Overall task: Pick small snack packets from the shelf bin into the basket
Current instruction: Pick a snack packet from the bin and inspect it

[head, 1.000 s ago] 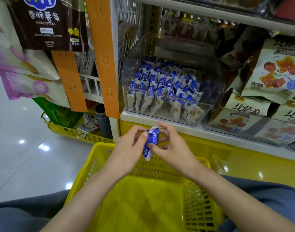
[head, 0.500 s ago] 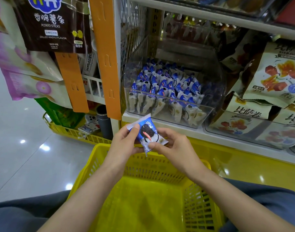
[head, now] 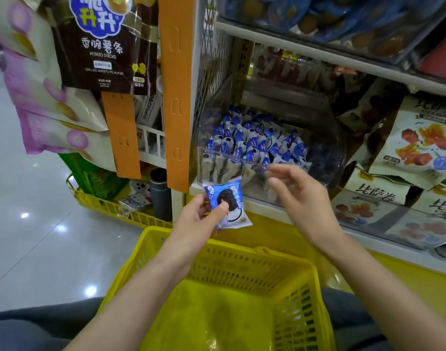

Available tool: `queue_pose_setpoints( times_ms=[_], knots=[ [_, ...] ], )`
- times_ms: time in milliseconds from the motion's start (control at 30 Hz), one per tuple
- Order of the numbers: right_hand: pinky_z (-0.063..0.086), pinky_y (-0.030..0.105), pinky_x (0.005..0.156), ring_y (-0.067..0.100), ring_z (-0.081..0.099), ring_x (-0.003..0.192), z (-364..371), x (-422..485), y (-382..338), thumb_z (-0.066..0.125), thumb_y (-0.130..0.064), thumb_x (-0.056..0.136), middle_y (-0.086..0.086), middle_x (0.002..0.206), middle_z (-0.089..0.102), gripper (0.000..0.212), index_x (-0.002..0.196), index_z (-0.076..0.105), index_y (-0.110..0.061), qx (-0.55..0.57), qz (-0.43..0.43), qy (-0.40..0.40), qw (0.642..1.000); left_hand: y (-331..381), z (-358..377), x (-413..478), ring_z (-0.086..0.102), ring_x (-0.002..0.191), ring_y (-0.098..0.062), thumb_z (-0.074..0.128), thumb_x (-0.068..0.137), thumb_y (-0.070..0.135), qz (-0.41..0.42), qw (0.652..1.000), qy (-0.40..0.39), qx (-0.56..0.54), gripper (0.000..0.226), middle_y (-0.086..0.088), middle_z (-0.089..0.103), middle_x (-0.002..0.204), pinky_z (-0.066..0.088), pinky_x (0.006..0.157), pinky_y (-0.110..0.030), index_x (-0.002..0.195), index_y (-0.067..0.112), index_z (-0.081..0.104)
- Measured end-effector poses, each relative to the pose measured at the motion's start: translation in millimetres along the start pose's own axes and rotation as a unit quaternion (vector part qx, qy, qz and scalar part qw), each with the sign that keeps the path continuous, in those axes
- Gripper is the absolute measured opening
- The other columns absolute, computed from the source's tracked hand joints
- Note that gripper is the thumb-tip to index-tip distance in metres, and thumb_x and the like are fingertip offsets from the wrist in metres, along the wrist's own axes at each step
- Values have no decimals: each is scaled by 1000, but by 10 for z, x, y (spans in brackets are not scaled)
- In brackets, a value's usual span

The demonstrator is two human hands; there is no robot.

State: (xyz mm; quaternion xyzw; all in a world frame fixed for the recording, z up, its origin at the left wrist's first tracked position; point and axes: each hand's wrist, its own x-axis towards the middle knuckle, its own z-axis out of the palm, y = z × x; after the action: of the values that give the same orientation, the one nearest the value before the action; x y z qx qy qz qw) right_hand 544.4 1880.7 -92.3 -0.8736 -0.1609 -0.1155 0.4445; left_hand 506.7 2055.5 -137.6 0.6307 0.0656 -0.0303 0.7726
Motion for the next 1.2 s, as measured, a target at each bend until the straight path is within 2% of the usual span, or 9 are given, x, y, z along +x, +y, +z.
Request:
queue_pose_setpoints(
  times_ms=[133, 367, 567, 667, 767, 833, 933, 1100, 1200],
  knots=[
    [42, 0, 68, -1, 55, 82, -169, 631, 67, 58, -23, 90, -11, 95, 58, 24, 113, 60, -18, -118, 12, 28, 993, 54, 4, 32, 62, 72, 3, 54, 92, 20, 8, 1000, 6, -4, 19, 4, 67, 97, 48, 59, -10, 110, 27, 57],
    [48, 30, 67, 19, 62, 74, -46, 1121, 269, 65, -33, 85, 10, 84, 69, 28, 82, 70, -6, -263, 91, -120, 953, 141, -50, 59, 60, 83, -4, 53, 93, 24, 21, 1000, 11, 11, 25, 5, 64, 100, 47, 62, -11, 118, 25, 54],
    [51, 29, 75, 9, 59, 74, -31, 1200, 246, 64, -21, 85, -2, 87, 67, 10, 77, 68, -16, -325, 94, -126, 933, 190, -78, 52, 59, 81, -5, 55, 91, 27, 34, 999, 9, 23, 26, 4, 63, 106, 44, 67, -16, 117, 27, 53],
    [49, 26, 69, 8, 56, 71, -105, 1182, 115, 60, -20, 88, -5, 82, 61, 8, 80, 61, -23, -278, 102, -31, 955, 199, -82, 54, 59, 89, -5, 58, 89, 26, 43, 999, 9, 20, 23, 6, 64, 107, 44, 73, -20, 112, 27, 54],
    [41, 10, 56, -3, 53, 61, -213, 1017, -133, 57, -23, 90, -14, 72, 55, 8, 84, 54, -27, -172, 0, 107, 979, 216, -65, 49, 61, 85, 2, 60, 88, 24, 46, 999, 18, -4, 31, 4, 63, 109, 48, 67, -12, 117, 22, 51],
    [47, 10, 60, -3, 58, 66, -252, 830, -304, 56, -22, 91, -14, 73, 58, 17, 80, 51, -34, -62, -52, 149, 985, 235, -51, 40, 61, 80, 6, 59, 87, 25, 52, 998, 28, -13, 32, 2, 64, 108, 47, 64, -7, 117, 18, 51],
    [53, 19, 62, 4, 62, 69, -182, 513, -422, 57, -20, 91, -9, 75, 62, 19, 80, 53, -35, 7, -39, 111, 993, 273, -41, 0, 59, 73, 11, 56, 88, 28, 71, 997, 26, -18, 29, 5, 64, 100, 44, 61, -6, 115, 18, 53],
    [47, 14, 49, -5, 58, 56, 29, 139, -389, 57, -17, 91, -10, 65, 65, 11, 81, 59, -22, 100, 91, -22, 991, 308, -34, -101, 59, 78, 12, 49, 92, 29, 102, 995, -4, 8, 28, 6, 65, 100, 43, 64, -4, 115, 15, 55],
    [49, 17, 49, 2, 63, 62, 113, 64, -403, 54, -16, 93, -5, 71, 70, 11, 83, 58, -17, 191, 160, -43, 967, 293, -31, -144, 60, 91, -1, 47, 86, 39, 110, 993, -11, 30, 36, -2, 64, 105, 47, 75, -12, 113, 16, 57]
  ],
)
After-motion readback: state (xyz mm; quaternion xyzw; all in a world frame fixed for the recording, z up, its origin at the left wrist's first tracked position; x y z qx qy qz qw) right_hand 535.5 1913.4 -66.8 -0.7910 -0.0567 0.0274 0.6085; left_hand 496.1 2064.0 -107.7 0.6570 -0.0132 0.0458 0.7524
